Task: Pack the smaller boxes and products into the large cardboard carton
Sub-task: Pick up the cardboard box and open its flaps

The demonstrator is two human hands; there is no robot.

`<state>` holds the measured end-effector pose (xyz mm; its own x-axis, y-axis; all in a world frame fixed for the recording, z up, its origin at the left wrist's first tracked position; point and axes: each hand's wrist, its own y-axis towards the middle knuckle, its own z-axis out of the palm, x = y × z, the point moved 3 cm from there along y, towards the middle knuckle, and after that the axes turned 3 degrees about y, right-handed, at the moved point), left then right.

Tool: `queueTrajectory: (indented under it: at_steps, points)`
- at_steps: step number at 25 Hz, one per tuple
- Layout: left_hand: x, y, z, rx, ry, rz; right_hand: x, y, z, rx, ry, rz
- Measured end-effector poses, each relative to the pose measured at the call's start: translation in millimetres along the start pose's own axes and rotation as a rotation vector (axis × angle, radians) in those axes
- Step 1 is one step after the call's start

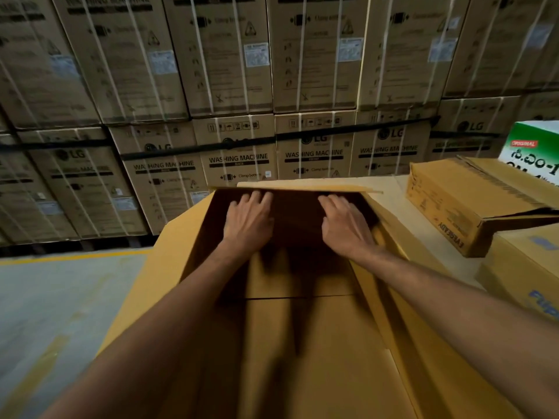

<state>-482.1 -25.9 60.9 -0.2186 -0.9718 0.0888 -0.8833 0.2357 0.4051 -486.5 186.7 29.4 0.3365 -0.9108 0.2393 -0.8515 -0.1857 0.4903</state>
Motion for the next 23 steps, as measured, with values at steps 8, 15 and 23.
queueTrajectory:
  at_steps: [8,15,23]
  points:
    - [50.0,73.6,43.0,0.125,0.039,-0.065,-13.2,102.2,14.2,0.151,-0.125,0.093]
    - [78.5,116.0,85.1,0.232,0.009,-0.102,-43.2,144.1,65.1,0.402,-0.102,0.226]
    - [77.0,118.9,117.7,0.299,-0.142,-0.192,-52.6,131.6,98.5,0.407,-0.193,0.214]
